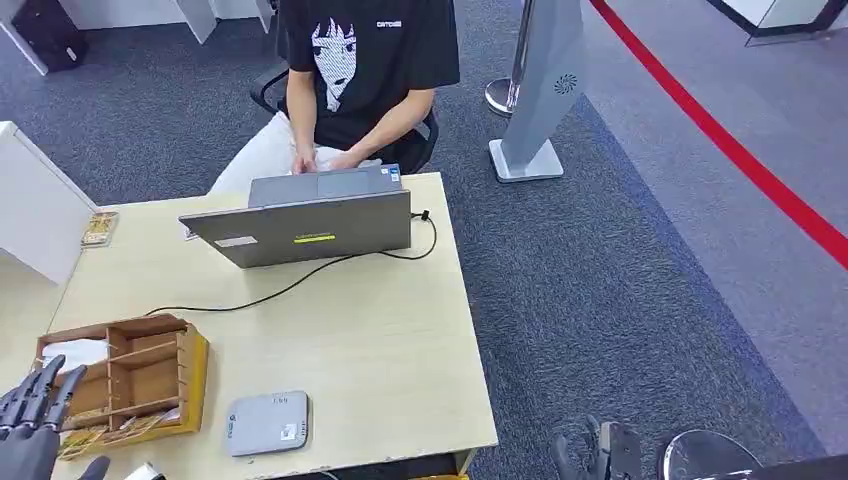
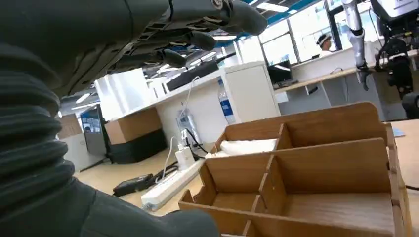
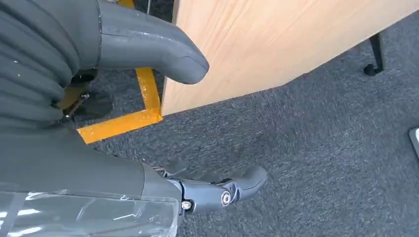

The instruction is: Pass the card to the sensor for recognition and then transmit it.

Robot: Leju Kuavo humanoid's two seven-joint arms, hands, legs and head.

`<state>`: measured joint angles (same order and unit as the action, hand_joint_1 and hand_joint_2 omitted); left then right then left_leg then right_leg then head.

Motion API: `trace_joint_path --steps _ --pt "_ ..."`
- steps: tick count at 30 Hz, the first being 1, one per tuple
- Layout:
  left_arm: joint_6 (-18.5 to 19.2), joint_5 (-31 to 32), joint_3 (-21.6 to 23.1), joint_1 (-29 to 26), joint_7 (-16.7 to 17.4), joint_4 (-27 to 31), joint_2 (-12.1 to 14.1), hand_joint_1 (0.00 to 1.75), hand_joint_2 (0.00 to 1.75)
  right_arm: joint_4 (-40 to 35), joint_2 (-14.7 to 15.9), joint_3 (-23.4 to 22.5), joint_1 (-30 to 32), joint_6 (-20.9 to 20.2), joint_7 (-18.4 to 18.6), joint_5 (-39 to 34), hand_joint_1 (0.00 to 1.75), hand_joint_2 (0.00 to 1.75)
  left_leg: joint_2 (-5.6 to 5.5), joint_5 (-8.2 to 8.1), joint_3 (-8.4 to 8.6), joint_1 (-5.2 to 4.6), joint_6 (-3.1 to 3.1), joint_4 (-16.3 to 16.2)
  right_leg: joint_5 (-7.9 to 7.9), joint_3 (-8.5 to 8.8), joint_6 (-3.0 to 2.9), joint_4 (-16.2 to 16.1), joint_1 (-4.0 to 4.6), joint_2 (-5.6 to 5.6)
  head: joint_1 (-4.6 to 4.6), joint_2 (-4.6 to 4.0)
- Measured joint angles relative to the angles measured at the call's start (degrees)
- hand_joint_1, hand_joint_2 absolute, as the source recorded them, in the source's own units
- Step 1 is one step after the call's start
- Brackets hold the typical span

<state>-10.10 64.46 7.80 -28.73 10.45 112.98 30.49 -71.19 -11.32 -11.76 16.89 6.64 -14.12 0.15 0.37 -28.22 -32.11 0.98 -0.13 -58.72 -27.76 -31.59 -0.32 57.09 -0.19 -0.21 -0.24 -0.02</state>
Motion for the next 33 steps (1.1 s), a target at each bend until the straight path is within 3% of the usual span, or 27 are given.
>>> trace_joint_path --steps 7,17,33 --pt "-0.17 -0.38 4.28 0.15 0.90 -0.87 3.08 0.00 1.75 0.44 0.02 0.70 -0.31 0.42 -0.13 -0.96 0.00 1.75 0.00 0.00 0.01 0.00 0.00 0.00 0.00 -0.01 0.00 0.00 0.00 0.00 0.00 0.00" --pt "-1.00 3.80 7.52 0.72 6.97 -2.36 6.21 0.00 1.75 1.29 0.15 1.20 -0.66 0.59 -0.46 -1.70 0.00 1.75 0.00 0.00 0.00 0.01 0.00 0.00 0.00 0.00 0.00 0.00 0.00 0.00 0.00 0.00" --pt "0.37 4.70 7.65 1.67 7.36 -6.80 7.63 0.00 1.75 3.28 1.09 3.34 -1.93 1.16 -1.11 -2.93 0.00 1.75 0.00 0.00 0.00 0.01 0.00 0.00 0.00 0.00 0.00 0.00 0.00 0.00 0.00 0.00"
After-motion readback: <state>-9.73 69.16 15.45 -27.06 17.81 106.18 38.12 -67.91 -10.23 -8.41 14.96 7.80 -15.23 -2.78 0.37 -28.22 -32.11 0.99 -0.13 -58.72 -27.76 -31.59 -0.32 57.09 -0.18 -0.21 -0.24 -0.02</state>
